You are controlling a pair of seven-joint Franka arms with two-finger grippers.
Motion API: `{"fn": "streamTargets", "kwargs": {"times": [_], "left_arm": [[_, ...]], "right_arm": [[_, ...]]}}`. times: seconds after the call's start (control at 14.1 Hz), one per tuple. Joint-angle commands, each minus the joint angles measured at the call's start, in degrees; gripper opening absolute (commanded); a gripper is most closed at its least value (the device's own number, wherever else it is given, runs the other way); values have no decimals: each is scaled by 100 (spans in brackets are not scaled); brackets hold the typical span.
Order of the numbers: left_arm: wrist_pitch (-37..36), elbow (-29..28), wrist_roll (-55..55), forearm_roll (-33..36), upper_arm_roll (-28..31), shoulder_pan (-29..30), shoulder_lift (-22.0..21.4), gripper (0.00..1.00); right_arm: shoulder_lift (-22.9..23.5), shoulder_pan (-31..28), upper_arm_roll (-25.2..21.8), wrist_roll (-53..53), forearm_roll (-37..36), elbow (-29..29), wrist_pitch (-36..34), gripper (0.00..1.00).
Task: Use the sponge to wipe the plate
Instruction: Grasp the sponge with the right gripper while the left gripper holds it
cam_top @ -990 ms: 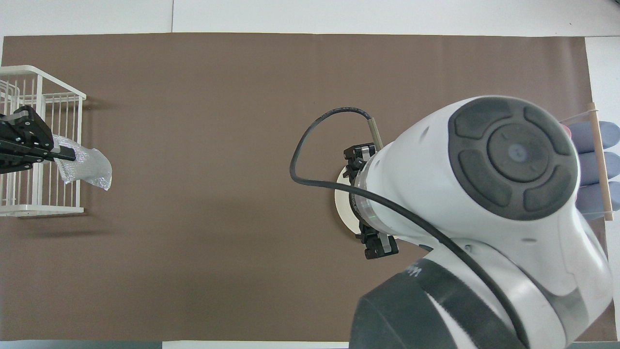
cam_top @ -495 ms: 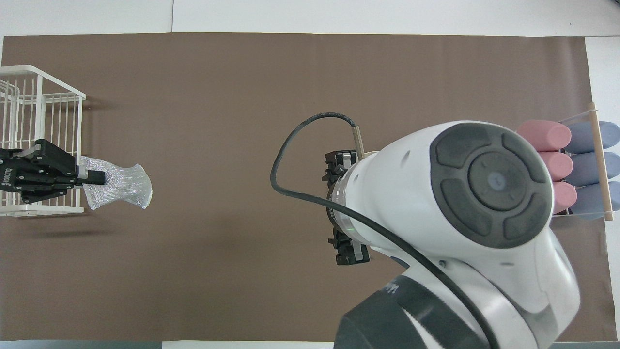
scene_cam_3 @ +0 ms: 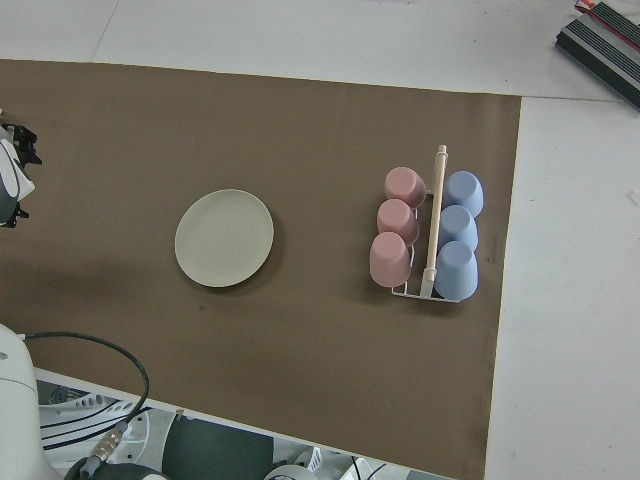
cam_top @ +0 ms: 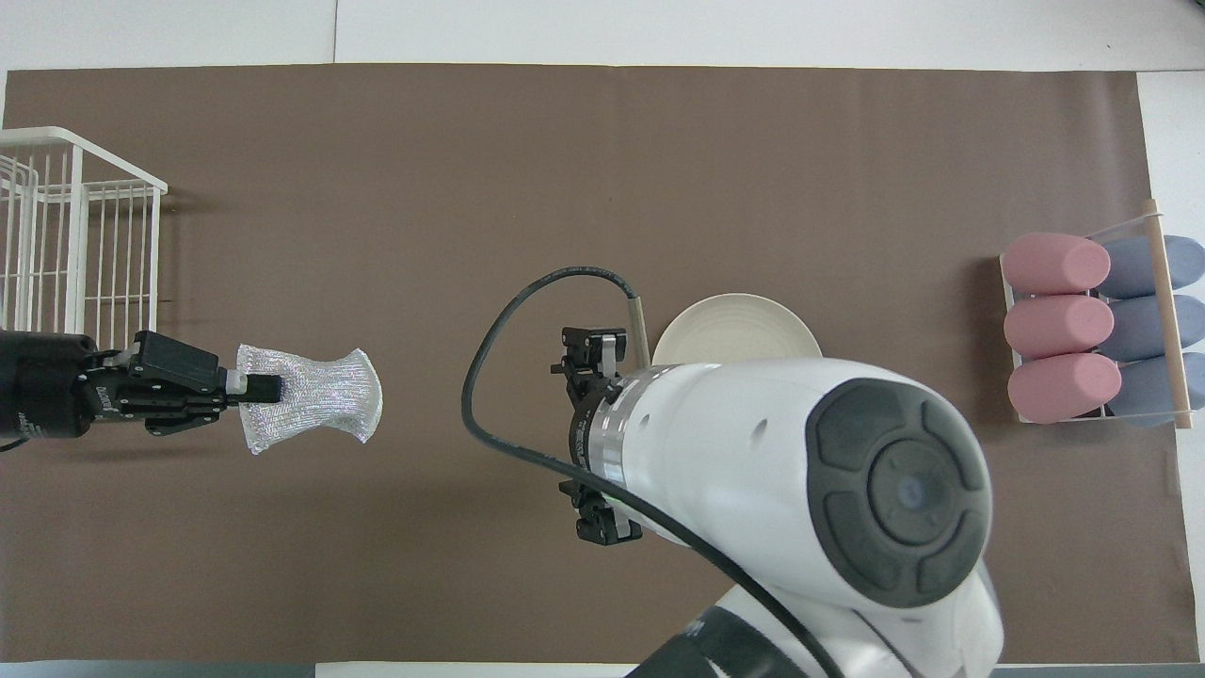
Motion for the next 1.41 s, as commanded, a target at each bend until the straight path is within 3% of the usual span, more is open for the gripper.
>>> {"fn": "streamTargets", "kwargs": {"times": [0.0,0.21,0.64,1.34], "left_arm": [[-176,-440,976,-153,54,-228,-160,0],[-422,-547,1689,-250,54,-290,50,0],[-405,-556,1778,-654,54,-475,183,0],[-370,-617,1902,-821,54,-624,210,0]], "right_arm": [[-158,6,25,-30,136,-252,193,100],[-9,427,17,-4,180,-358,542,100],[202,744,25,-4,224,-384,790,100],[439,903,25,-4,224,-376,1334,100]]}}
